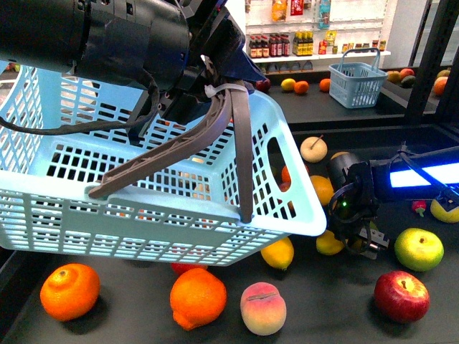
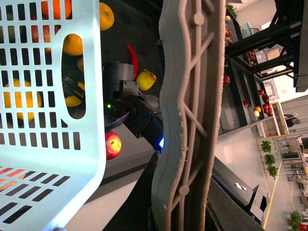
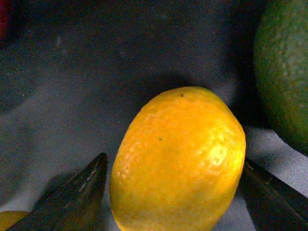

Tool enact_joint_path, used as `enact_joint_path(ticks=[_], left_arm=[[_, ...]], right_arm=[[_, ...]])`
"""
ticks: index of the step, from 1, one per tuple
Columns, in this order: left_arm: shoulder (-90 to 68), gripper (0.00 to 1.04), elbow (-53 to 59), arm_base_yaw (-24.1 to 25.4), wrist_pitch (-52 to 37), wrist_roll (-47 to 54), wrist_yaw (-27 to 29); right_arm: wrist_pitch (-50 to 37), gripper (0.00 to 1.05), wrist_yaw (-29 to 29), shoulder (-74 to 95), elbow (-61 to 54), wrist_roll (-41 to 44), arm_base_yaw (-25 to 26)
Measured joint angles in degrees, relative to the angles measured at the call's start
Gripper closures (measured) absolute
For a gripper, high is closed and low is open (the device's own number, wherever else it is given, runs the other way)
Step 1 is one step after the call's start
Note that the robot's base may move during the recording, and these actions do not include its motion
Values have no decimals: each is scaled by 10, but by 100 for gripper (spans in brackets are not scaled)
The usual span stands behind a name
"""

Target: Pick lemon from shelf

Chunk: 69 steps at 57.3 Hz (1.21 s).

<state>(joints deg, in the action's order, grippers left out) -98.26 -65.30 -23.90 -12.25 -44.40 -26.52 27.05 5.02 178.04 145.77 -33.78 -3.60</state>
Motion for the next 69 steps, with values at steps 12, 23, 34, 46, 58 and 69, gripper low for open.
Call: enact_joint_path(ticks=[12,23,34,46,58,69], left_arm=[[0,92,0,0,0,0,0],[0,92,0,0,0,0,0],[0,92,0,0,0,0,0],[0,92,0,0,0,0,0],[0,92,0,0,0,0,0],[0,93,0,0,0,0,0]], right_arm=[[-32,47,2,-10,-26,6,1],[-112,49,0,-78,-151,32,11],[-243,50,-7,-222,-337,82,40],[-354,50,-86,-458,-551,109,80],[-371,50,-177,-630,-690,94,61],[-375,50,-216,-694,-734,61,10]])
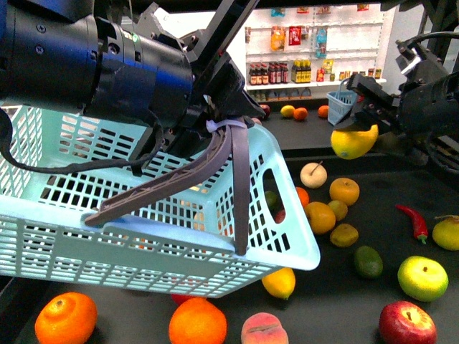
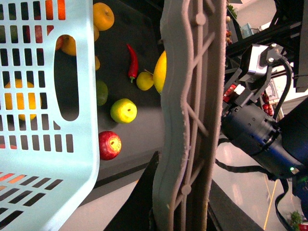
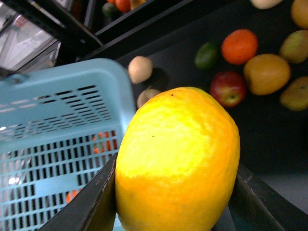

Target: Pick lemon from shelf

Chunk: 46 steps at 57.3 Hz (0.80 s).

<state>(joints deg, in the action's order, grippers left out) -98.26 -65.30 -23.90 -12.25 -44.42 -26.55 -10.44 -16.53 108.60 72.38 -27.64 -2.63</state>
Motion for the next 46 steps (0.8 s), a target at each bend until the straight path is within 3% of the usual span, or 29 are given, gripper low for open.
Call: enact_joint_path(ticks=[24,36,46], left_arm=[[0,93,0,0,0,0,0],[-3,93,0,1,2,0,6],[-5,93,0,2,3,0,8]], right_arm=[[-11,50,-4,2,-18,-32,-106],[-20,50,13,21,-20,-45,-130],[-52,25,15,25,-29,-48,-132]])
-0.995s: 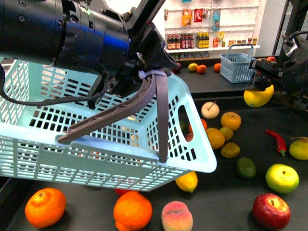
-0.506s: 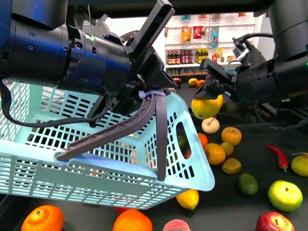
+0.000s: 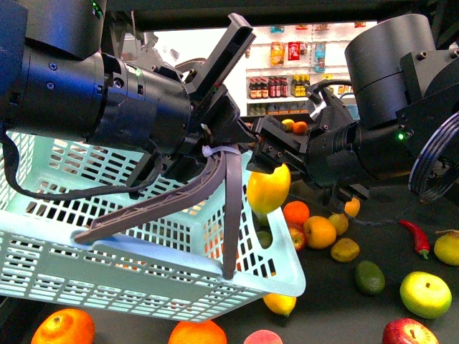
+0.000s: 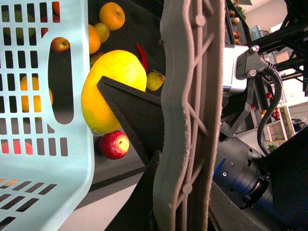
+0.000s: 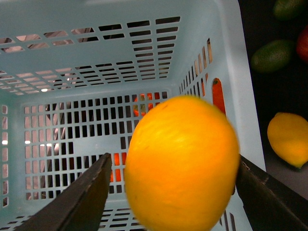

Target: Pick lemon from shelf

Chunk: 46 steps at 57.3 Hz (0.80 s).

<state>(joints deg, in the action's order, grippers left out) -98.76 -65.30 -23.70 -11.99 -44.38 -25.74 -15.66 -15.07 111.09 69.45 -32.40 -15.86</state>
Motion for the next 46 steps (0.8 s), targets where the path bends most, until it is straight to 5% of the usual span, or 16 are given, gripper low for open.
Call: enact_joint_path(ticks=[9,25,46], left_arm=[[0,93,0,1,0,0,-1],[0,94,0,1,0,-3,-3],[0,94,0,-1,0,-4,-8]], right_arm=[[-11,6,0,1,-5,-6,3],[-33,7,-9,-5,-20,6,24],[-87,7,-50,-26,-58,87,200]])
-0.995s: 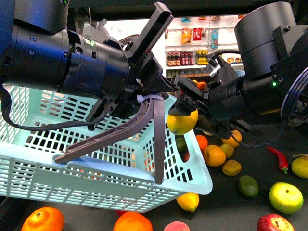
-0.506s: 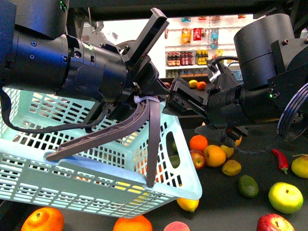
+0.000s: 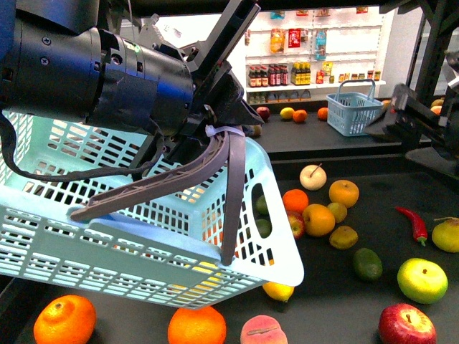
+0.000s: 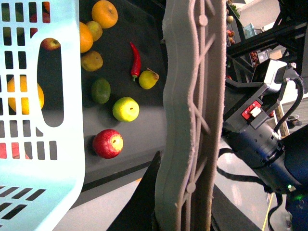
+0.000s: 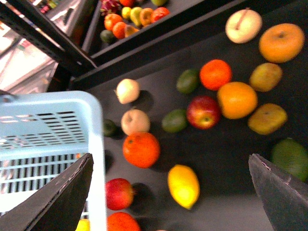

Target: Pick lemon from shelf

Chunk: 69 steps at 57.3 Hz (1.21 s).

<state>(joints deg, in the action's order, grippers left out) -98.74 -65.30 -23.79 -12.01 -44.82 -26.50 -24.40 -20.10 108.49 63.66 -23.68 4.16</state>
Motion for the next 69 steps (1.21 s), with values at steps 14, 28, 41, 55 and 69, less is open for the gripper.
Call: enact_joint_path(ticks=[14,28,41,55,69], left_arm=[[0,94,0,0,0,0,-1],[0,95,0,0,0,0,-1],[0,95,0,0,0,0,-1],[0,95,0,0,0,0,-1],[0,95,0,0,0,0,-1]], right_arm=[[-15,7,-7,132,-9,115,-7],[6,7,6,282,63,178,-68],[37,7,20,387,181,234,-115],[49,7,59,474,293,273,-134],[70,7,86,538,391,281,-138]])
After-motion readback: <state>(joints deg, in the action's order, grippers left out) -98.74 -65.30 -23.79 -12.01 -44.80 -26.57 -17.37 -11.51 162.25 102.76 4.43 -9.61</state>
